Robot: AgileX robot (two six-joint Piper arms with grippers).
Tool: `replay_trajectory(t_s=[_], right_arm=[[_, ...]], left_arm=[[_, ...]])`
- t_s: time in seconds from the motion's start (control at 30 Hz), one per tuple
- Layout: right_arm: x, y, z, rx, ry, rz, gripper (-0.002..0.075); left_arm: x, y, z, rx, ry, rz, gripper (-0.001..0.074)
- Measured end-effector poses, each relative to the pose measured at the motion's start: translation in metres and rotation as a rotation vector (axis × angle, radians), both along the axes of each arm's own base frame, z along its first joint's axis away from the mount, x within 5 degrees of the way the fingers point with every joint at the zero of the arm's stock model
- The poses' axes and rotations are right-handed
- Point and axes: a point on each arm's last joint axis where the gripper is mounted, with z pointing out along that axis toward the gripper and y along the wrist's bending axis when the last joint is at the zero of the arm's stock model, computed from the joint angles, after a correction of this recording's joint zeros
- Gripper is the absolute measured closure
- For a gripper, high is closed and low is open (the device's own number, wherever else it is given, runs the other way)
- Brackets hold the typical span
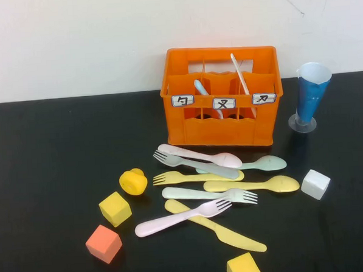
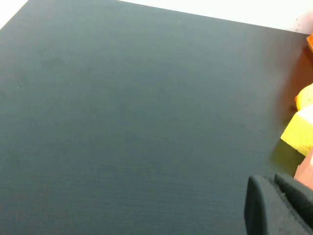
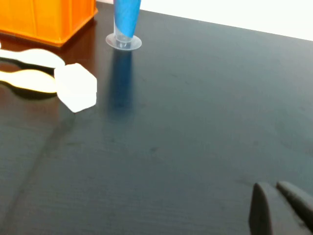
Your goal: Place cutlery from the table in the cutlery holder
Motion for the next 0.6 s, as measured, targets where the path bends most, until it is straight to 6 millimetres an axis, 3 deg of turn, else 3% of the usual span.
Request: replay_trajectory(t_s=[0.6], right_arm=[[-0.0001,0.0018,-0.0001,0.058,0.004,0.001,0.0729]], left_arm=[[0.0,0.0,-0.0001,-0.001,0.0,0.0,0.0736]])
